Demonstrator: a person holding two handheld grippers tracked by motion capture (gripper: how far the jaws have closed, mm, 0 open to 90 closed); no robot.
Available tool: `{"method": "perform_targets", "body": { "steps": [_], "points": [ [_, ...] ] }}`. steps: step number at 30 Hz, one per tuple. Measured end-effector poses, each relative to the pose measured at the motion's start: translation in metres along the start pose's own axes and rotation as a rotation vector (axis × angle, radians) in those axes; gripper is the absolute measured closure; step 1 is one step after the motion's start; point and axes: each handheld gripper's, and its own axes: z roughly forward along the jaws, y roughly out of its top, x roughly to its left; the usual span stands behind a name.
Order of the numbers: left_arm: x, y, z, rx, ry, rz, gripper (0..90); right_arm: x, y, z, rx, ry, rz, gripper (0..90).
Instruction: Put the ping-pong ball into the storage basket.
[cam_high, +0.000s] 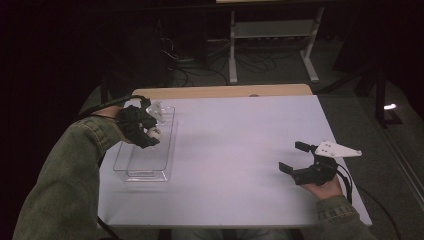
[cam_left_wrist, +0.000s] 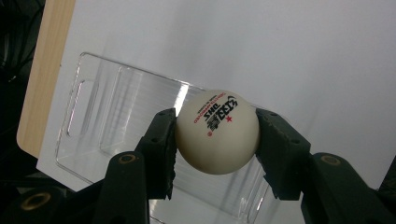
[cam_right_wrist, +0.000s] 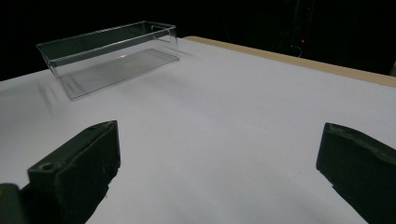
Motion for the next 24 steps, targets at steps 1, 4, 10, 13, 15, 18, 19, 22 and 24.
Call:
{"method": "perform_targets", "body": {
  "steps": [1, 4, 10, 13, 15, 18, 19, 22, 24],
  "points": [
    [0.0, -0.002, 0.0, 0.0, 0.001, -0.002, 50.2, 0.0, 0.0, 0.0, 0.001, -0.001, 0.0, 0.0],
    [0.001, -0.008, 0.002, 0.01, 0.007, -0.001, 50.1, 0.0, 0.0, 0.0, 0.0, -0.002, 0.0, 0.0],
    [0.0, -0.014, 0.006, 0.015, -0.001, -0.01, 50.2, 0.0, 0.0, 0.0, 0.0, 0.002, 0.0, 0.0],
    [-0.001, -0.017, 0.008, 0.02, -0.007, -0.005, 50.2, 0.0, 0.0, 0.001, 0.002, 0.002, -0.001, 0.0],
    [-0.004, -0.017, 0.011, 0.017, -0.015, 0.002, 50.2, 0.0, 0.0, 0.001, 0.002, 0.003, -0.001, 0.0],
    [-0.007, -0.016, 0.015, 0.02, -0.027, 0.018, 50.1, 0.001, 0.0, 0.001, 0.005, 0.006, 0.001, 0.0],
    [-0.007, -0.016, 0.015, 0.02, -0.027, 0.018, 50.1, 0.001, 0.0, 0.001, 0.004, 0.008, -0.001, 0.0],
    [-0.009, -0.014, 0.02, 0.029, -0.034, 0.023, 50.1, 0.002, 0.001, 0.001, 0.003, 0.012, -0.006, 0.0],
    [-0.01, -0.013, 0.024, 0.029, -0.035, 0.026, 50.1, 0.002, 0.0, 0.002, 0.007, 0.013, -0.004, 0.0]
  ]
}}
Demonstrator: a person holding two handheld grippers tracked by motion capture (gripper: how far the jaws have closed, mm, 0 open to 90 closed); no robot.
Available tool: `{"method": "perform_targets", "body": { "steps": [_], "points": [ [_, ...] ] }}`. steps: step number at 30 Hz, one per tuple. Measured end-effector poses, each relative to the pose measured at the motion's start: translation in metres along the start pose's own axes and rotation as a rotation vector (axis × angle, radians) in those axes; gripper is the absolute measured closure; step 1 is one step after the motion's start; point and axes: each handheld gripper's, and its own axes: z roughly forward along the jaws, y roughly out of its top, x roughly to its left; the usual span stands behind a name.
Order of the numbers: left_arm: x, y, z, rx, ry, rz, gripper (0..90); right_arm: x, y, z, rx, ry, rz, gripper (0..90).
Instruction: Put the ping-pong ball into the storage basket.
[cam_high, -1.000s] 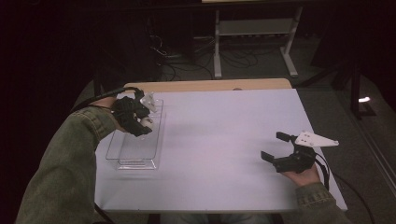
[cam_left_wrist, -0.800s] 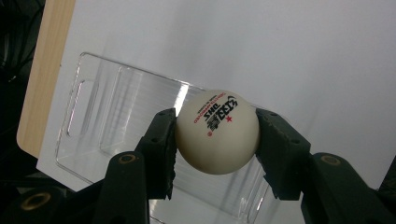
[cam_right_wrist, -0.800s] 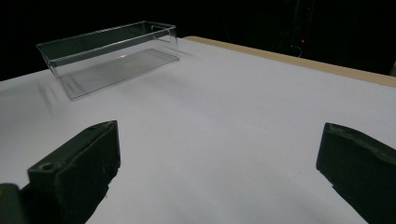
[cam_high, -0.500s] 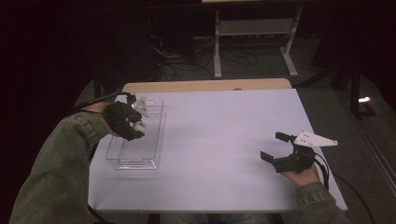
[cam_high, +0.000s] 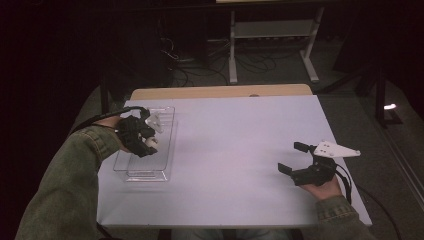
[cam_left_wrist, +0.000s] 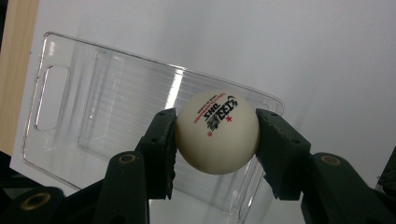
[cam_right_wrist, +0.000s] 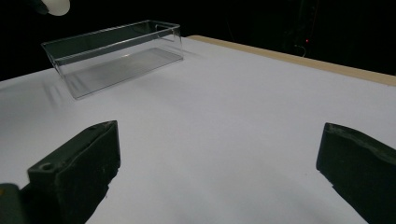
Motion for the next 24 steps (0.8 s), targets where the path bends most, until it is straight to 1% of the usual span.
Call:
{"method": "perform_targets", "body": {
  "steps": [4, 11, 17, 22, 24],
  "points": [
    [0.0, 0.0, 0.005, 0.002, -0.006, 0.01, 50.0, -0.001, 0.0, 0.0, -0.001, -0.004, 0.003, 0.0],
    [0.001, -0.003, 0.014, 0.007, -0.02, -0.006, 50.0, -0.001, 0.0, 0.0, 0.002, -0.003, -0.001, 0.0],
    [0.0, -0.005, 0.023, 0.021, -0.031, -0.007, 50.1, -0.001, 0.0, 0.001, 0.004, -0.001, -0.005, 0.0],
    [0.0, -0.004, 0.028, 0.02, -0.039, -0.003, 50.0, -0.001, 0.0, 0.001, 0.007, -0.002, -0.008, 0.0],
    [0.0, -0.004, 0.031, 0.021, -0.045, -0.009, 50.1, -0.001, 0.0, 0.001, 0.007, -0.001, -0.011, 0.0]
  ]
}}
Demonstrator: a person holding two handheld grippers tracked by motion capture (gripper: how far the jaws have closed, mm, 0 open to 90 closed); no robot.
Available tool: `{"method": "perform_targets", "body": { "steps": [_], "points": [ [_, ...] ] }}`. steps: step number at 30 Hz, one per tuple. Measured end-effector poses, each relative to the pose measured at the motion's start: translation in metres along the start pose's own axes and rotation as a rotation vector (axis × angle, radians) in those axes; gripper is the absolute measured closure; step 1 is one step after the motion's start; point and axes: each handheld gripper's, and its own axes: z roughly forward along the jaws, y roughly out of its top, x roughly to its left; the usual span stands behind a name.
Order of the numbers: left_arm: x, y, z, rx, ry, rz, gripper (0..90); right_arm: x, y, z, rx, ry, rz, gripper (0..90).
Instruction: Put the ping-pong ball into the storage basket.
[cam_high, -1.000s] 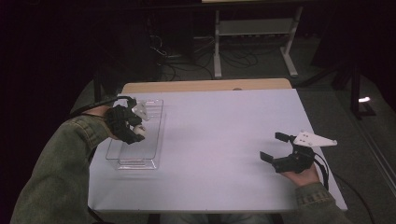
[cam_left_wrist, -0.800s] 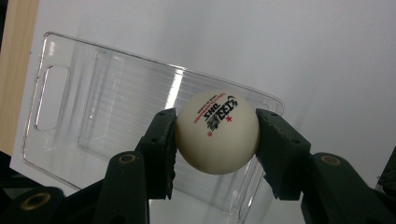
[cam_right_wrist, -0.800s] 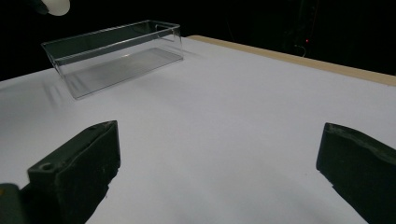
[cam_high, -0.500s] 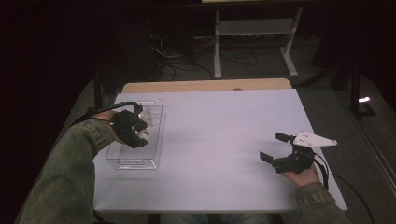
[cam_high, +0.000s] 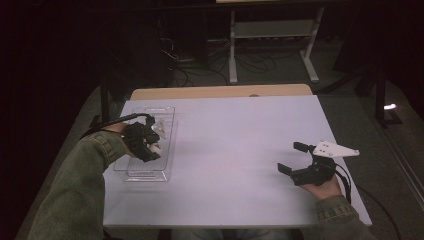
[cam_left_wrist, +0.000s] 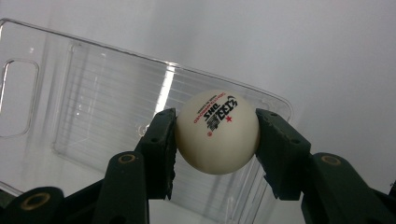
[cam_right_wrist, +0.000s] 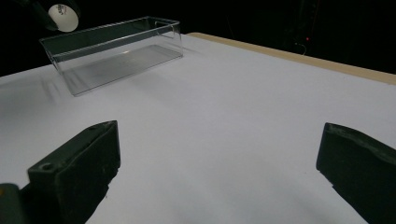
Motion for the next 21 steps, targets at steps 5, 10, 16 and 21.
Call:
{"method": "perform_targets", "body": {
  "steps": [5, 10, 16, 21],
  "points": [
    [0.001, 0.0, 0.01, 0.008, -0.014, 0.001, 50.1, 0.0, 0.0, -0.001, 0.0, 0.0, -0.001, 0.0],
    [0.001, 0.0, 0.018, 0.016, -0.029, 0.003, 50.0, 0.0, 0.0, 0.0, 0.004, 0.0, -0.003, 0.0],
    [0.002, -0.002, 0.026, 0.029, -0.044, -0.002, 50.0, 0.001, 0.0, 0.0, 0.006, 0.003, -0.002, 0.0],
    [0.004, -0.005, 0.034, 0.026, -0.048, -0.017, 50.1, 0.0, -0.001, 0.002, 0.017, 0.001, -0.005, 0.0]
  ]
}}
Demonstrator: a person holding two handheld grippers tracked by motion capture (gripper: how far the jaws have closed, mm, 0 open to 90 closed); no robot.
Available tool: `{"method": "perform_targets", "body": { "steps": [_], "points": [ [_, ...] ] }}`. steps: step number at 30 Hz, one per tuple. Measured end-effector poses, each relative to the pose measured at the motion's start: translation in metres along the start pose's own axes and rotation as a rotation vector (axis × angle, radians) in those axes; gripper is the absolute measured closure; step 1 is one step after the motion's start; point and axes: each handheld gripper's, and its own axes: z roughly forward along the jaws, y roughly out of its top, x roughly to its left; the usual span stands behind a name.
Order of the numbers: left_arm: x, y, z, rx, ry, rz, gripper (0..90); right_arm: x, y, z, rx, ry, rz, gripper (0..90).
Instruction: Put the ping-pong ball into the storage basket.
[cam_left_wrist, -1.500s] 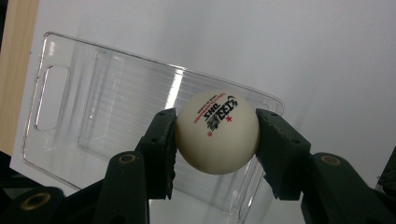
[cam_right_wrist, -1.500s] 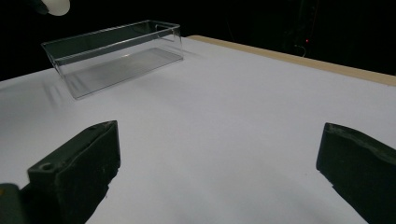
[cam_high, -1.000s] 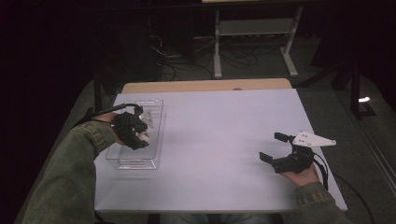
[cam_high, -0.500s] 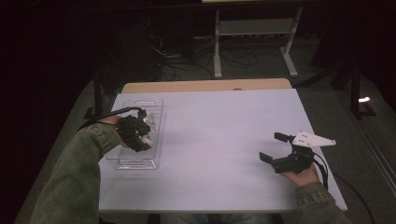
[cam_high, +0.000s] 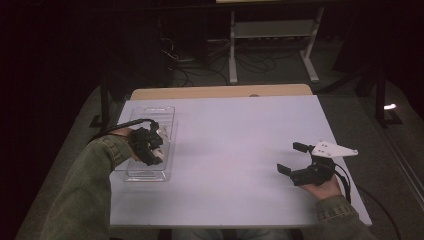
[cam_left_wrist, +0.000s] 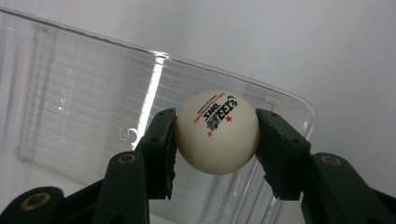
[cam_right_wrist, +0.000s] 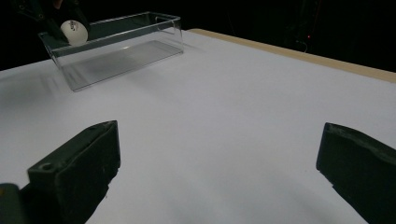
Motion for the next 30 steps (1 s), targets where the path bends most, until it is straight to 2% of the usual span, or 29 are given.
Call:
{"method": "perform_targets", "body": {
  "steps": [4, 18, 30],
  "points": [
    [0.001, -0.002, 0.006, 0.019, -0.001, -0.004, 50.0, 0.0, 0.0, 0.0, -0.002, -0.003, 0.0, 0.0],
    [-0.001, -0.005, 0.025, 0.004, -0.025, -0.011, 49.8, 0.0, -0.001, 0.001, 0.007, -0.005, 0.001, 0.0],
    [0.001, -0.007, 0.034, 0.022, -0.044, -0.018, 49.8, -0.001, -0.001, 0.0, 0.005, -0.003, 0.002, 0.0]
  ]
}}
